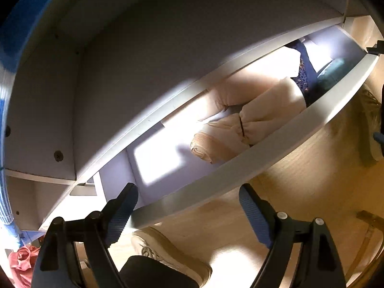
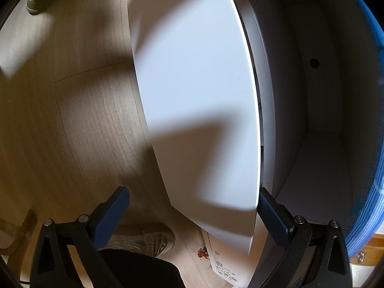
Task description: Organize soft objects
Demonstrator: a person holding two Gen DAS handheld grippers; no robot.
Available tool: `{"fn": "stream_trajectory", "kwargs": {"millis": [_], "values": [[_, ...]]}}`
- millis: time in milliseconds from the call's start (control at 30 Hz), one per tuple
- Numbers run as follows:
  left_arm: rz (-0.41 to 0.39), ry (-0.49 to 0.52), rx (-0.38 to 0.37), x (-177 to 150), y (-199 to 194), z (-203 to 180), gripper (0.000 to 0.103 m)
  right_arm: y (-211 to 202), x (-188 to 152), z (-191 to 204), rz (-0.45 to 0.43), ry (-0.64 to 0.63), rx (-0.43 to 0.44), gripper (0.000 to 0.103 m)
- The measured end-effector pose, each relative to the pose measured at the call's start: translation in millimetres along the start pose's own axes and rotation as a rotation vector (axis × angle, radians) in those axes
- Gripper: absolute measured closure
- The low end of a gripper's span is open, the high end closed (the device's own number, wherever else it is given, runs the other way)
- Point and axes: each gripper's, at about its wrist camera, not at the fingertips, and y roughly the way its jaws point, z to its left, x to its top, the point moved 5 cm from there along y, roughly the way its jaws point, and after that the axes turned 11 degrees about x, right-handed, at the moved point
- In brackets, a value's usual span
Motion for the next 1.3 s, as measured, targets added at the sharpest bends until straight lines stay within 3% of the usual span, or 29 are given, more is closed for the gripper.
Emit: {"fn": "stream_trajectory", "kwargs": {"millis": [767, 1300], "values": [[0.007, 0.034, -0.023, -25.5, -6.7, -30.6, 0.011, 6.5, 1.0, 17.8, 0.017, -0.043, 0.042, 0.000], [0.040, 0.121, -0.028, -63.2, -8.9, -54.9, 0.010, 4.5, -10.6, 36.9, 0.033, -0.064, 0.131, 0.000]]}}
